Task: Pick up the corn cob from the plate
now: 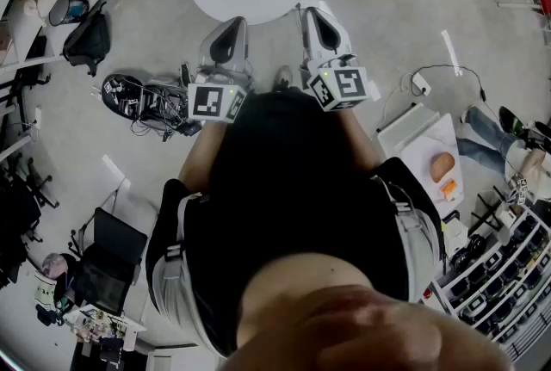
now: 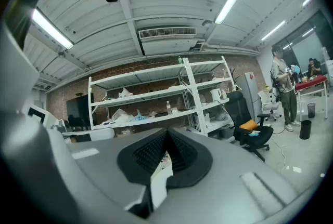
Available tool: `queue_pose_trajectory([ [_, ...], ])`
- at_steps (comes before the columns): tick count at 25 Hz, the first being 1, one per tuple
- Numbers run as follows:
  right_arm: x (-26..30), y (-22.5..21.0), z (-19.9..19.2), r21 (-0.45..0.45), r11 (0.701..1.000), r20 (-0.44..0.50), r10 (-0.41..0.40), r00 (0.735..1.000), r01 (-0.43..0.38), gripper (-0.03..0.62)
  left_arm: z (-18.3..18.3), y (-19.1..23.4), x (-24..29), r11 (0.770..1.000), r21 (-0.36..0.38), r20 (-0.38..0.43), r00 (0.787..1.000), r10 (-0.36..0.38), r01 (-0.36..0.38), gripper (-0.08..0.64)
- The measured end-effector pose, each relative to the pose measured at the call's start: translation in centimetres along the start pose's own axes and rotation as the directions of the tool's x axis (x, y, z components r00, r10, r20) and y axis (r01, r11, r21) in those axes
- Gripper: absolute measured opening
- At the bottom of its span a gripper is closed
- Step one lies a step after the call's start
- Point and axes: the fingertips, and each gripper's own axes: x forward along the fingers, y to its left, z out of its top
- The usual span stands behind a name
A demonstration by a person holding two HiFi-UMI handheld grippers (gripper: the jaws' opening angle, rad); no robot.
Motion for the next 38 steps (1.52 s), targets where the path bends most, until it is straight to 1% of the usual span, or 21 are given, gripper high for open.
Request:
queue_pose_trajectory([
  [12, 0.4, -0.8, 0.2, 0.02, 1.0, 0.009, 0.005, 1.0, -0.005, 0.006, 0.1, -0.3, 0.9, 1.0, 0.005, 0.001, 1.0, -0.001, 0.001, 0.003],
  [16, 0.5, -1.4, 0.4, 0.044, 0.999, 0.015, 0.004, 1.0, -0.005, 0.006, 0.1, -0.4, 1.3, 1.0, 0.006, -0.002, 1.0, 0.005, -0.005, 0.003],
  [21, 0.6, -2.2, 0.6, 0.045, 0.999, 0.007, 0.012, 1.0, -0.012, 0.006, -0.1, -0.8, 1.9, 1.0, 0.001, -0.009, 1.0, 0.022, -0.022, 0.003],
  [29, 0.8, -5.6, 0.3, 0.041, 0.998, -0.021, 0.053, 0.998, -0.052, 0.006, -1.1, -2.5, 4.4, 0.997, 0.004, -0.019, 0.997, 0.071, -0.071, 0.003],
  [38, 1.6, -8.3, 0.5, 0.046, 0.991, -0.03, 0.128, 0.991, -0.126, 0.006, -1.0, -3.5, 6.4, 0.985, 0.014, 0.0, 0.985, 0.17, -0.17, 0.003],
])
